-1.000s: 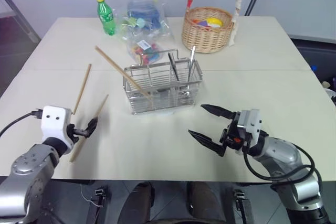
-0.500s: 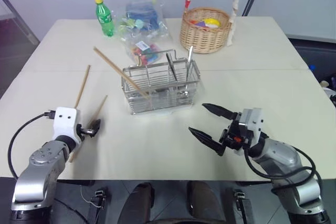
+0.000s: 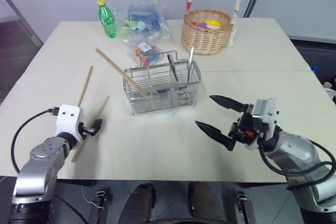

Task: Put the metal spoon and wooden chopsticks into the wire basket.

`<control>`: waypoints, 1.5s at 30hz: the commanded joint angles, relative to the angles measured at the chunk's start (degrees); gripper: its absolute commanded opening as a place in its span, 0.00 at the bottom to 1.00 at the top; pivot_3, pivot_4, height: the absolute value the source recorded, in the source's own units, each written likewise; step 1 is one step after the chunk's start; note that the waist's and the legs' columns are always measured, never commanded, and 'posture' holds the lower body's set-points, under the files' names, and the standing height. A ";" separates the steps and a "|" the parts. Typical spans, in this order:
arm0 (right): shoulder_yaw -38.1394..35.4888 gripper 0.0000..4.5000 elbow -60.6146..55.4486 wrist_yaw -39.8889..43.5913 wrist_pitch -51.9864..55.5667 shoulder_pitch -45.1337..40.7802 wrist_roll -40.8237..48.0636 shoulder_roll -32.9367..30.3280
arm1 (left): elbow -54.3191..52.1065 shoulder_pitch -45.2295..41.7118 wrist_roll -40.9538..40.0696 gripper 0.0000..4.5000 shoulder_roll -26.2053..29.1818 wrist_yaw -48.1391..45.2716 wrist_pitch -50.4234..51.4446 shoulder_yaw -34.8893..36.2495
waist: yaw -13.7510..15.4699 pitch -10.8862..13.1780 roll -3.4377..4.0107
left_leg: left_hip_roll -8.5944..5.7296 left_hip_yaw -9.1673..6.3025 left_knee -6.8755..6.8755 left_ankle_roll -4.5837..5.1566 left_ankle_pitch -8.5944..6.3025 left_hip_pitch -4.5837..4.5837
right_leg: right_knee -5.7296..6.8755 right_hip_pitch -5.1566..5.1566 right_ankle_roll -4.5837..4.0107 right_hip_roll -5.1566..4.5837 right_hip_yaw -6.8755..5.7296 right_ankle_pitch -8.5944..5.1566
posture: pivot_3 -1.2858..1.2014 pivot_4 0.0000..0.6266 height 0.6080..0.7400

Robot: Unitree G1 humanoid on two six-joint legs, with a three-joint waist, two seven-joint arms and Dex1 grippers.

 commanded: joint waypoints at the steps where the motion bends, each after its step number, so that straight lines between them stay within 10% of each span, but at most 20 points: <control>1: -1.71 1.00 -1.32 0.57 -1.10 0.45 0.32 -0.58 | 0.38 2.91 1.11 0.50 0.07 -0.64 3.53 -2.19 | -0.15 -0.02 0.03 | 0.00 0.00 0.00 0.00 0.00 0.00 | 0.00 0.00 0.00 0.00 0.00 0.00 | 0.52 0.24 1.00; 6: -2.29 1.00 -0.78 1.20 -1.21 0.87 0.29 -1.03 | -0.59 3.94 1.51 0.01 -0.12 -0.27 4.06 -2.34 | -0.28 -0.03 0.03 | 0.03 0.02 -0.02 0.00 0.00 0.02 | 0.01 -0.02 0.00 0.04 0.00 0.00 | 0.52 0.24 1.00; 19: -3.42 1.00 -0.67 1.54 -0.33 0.44 0.74 -1.29 | 2.03 -0.99 1.36 0.01 -3.14 2.57 -0.02 2.76 | -0.06 -0.06 0.07 | 0.03 0.03 -0.02 0.00 0.00 0.03 | 0.02 -0.02 -0.01 0.05 0.00 0.00 | 0.52 0.24 1.00; 45: -2.81 1.00 -0.24 -1.14 -1.13 0.96 -1.66 -0.07 | 8.21 -41.47 -24.64 0.01 6.67 -8.48 -8.49 20.26 | -0.03 0.23 -0.83 | 0.02 -0.07 0.01 -0.04 0.00 -0.11 | 0.01 -0.08 0.05 0.09 -0.05 0.04 | 0.52 0.24 1.00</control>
